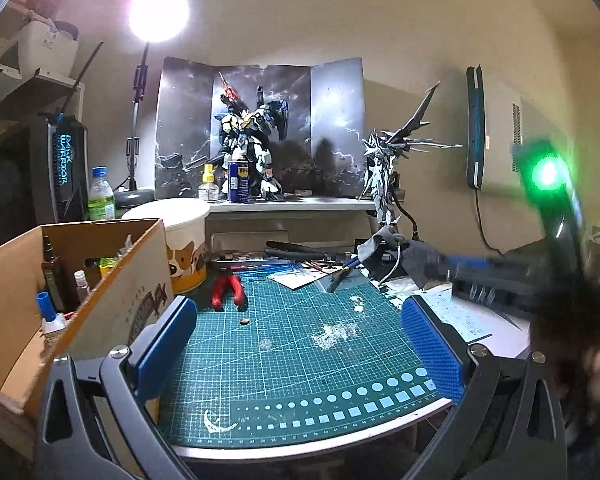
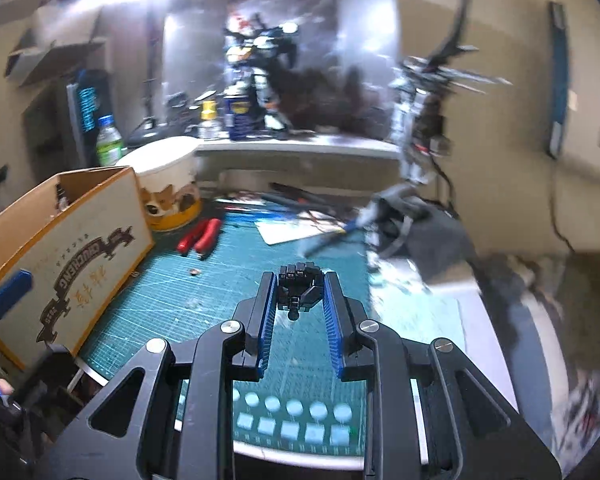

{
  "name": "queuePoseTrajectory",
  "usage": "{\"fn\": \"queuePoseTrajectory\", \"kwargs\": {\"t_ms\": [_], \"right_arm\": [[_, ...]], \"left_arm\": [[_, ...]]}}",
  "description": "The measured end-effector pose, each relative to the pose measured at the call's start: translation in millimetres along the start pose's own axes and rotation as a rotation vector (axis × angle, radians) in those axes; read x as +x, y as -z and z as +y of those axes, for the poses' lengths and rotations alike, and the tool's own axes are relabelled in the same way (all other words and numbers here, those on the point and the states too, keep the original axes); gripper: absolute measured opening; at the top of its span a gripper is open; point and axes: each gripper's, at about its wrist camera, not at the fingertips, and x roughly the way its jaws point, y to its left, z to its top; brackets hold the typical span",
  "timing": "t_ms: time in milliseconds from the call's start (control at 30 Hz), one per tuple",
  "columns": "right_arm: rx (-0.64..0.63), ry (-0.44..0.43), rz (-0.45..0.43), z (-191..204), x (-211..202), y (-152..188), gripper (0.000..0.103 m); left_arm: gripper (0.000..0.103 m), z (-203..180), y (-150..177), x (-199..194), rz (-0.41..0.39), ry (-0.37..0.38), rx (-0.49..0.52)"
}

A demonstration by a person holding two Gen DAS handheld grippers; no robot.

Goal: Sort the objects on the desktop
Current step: 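Lift the black part with the right gripper and carry it toward the left gripper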

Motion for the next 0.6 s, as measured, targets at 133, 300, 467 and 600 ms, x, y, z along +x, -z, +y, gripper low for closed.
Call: {"fn": "queuePoseTrajectory", "kwargs": {"t_ms": [133, 300, 467, 600], "right_arm": [[0.035, 0.079, 0.052, 5, 13, 20, 0.022], [0.101, 0.115, 0.086, 24, 34, 40, 0.022], [0.14, 0.077, 0.093, 50, 50, 51, 0.022], [0.119, 0.052, 0.089, 75, 60, 56, 0.022]], "left_arm": [[0.103, 3, -2, -8, 0.007, -0.03, -0.001], [0.103, 9, -2, -17, 0.004, -0.052, 0.002], [0.103, 16, 2, -33, -0.008, -0.069, 0.004], [0.103, 17, 6, -45, -0.015, -0.061, 0.011]]}}
